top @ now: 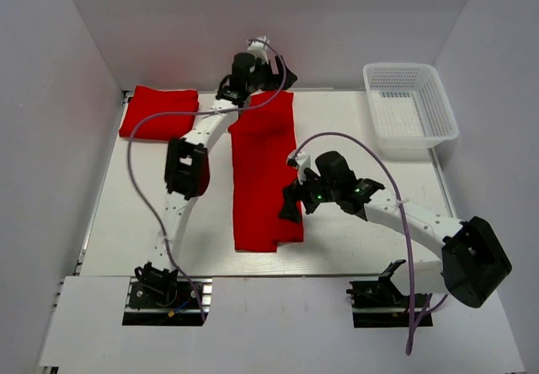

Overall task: Fold and stack the t-shirts
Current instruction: Grab the bottom of the folded rectangular tshirt with both arms

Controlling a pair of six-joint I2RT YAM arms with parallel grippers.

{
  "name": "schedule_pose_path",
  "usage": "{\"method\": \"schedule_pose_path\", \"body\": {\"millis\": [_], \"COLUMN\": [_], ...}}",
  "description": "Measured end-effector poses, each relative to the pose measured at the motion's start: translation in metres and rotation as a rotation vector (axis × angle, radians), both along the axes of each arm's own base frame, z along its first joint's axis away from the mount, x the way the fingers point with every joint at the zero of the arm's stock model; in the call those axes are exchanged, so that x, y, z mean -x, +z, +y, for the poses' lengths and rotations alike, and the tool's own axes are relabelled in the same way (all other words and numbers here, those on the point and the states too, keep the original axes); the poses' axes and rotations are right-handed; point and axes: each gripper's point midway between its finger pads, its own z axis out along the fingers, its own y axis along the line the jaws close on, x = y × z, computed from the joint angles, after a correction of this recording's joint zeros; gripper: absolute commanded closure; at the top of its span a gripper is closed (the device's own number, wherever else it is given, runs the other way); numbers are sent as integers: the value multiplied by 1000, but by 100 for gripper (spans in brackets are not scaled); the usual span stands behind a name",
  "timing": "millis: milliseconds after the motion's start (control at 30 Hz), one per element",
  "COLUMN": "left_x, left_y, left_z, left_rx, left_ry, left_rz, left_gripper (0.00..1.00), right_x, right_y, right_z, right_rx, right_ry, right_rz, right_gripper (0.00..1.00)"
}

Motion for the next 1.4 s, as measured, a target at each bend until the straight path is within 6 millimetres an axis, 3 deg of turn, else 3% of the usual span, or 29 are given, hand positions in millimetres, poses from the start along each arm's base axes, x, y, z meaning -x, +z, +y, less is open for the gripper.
{"method": "schedule_pose_path", "body": {"millis": [67,133,200,267,333,400,500,567,633,667,733,767,933,1100,1233,1333,1400], "left_x": [25,66,123,177,222,254,307,359,412,434,467,474,483,506,507,507,508], "left_y": [63,127,161,174,155,114,3,-75,-124,-136,-143,-140,-125,-156,-155,-156,-159], "left_z": [12,33,59,80,97,108,120,137,157,166,179,181,175,176,166,161,157], "left_rx": [-26,-31,-25,-13,-17,-32,-131,-231,-307,-330,-340,-328,-256,-280,-252,-227,-213], "left_ry": [2,26,39,43,64,86,95,111,129,134,145,146,116,79,36,22,10], "left_rz": [-33,-55,-60,-54,5,103,382,616,798,857,919,918,880,964,946,939,942], "left_gripper": [0,0,0,0,0,0,0,0,0,0,0,0,0,2,11,24,38], "right_x": [-6,-11,-16,-22,-29,-33,-29,-21,-10,-3,10,16,33,37,40,41,41], "right_y": [-2,-9,-18,-26,-30,-32,-37,-44,-53,-58,-68,-73,-85,-84,-83,-83,-83], "right_z": [-4,-11,-19,-26,-33,-38,-43,-46,-47,-47,-48,-48,-44,-37,-33,-32,-31], "right_rx": [12,36,66,97,120,133,155,164,166,165,168,171,163,121,95,86,80], "right_ry": [-58,-121,-184,-247,-307,-351,-382,-386,-382,-376,-365,-358,-340,-335,-328,-328,-329], "right_rz": [1,12,27,38,39,45,84,125,182,211,280,311,415,455,475,488,495], "right_gripper": [10,10,10,10,10,10,10,10,10,10,10,10,10,10,10,12,15]}}
